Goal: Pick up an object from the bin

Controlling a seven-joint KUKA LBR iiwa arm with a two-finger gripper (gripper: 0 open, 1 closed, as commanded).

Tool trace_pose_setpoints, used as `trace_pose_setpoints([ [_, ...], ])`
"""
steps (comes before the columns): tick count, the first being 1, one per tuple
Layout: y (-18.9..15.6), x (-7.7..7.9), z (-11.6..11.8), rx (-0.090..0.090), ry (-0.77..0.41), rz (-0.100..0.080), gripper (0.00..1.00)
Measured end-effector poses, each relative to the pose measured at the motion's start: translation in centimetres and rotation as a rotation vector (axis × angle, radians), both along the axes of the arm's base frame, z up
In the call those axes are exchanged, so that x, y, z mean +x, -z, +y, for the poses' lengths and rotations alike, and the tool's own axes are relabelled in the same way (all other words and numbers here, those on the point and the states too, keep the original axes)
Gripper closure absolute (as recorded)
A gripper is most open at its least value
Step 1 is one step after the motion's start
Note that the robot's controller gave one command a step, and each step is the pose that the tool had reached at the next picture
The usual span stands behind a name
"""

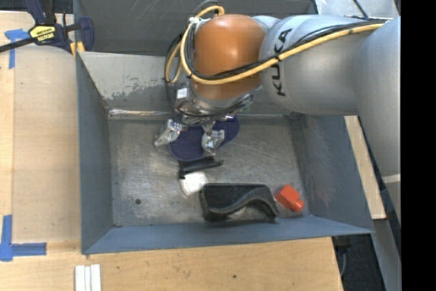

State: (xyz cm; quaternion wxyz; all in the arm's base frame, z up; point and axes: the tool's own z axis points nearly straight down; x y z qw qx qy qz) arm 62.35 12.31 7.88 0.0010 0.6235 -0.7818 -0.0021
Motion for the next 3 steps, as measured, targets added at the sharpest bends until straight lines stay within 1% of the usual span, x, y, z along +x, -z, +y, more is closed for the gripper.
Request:
trace_pose_setpoints([
  [1, -0.1, 0.1, -0.1, -0.002, 0.001, 0.001, 1.00],
  [2, -3.7, 0.2, 0.0, 0.001, 0.005, -0.009, 1.00],
  [3, -6.2, 0.3, 0.1, 0.000, 0.008, -0.008, 1.00],
])
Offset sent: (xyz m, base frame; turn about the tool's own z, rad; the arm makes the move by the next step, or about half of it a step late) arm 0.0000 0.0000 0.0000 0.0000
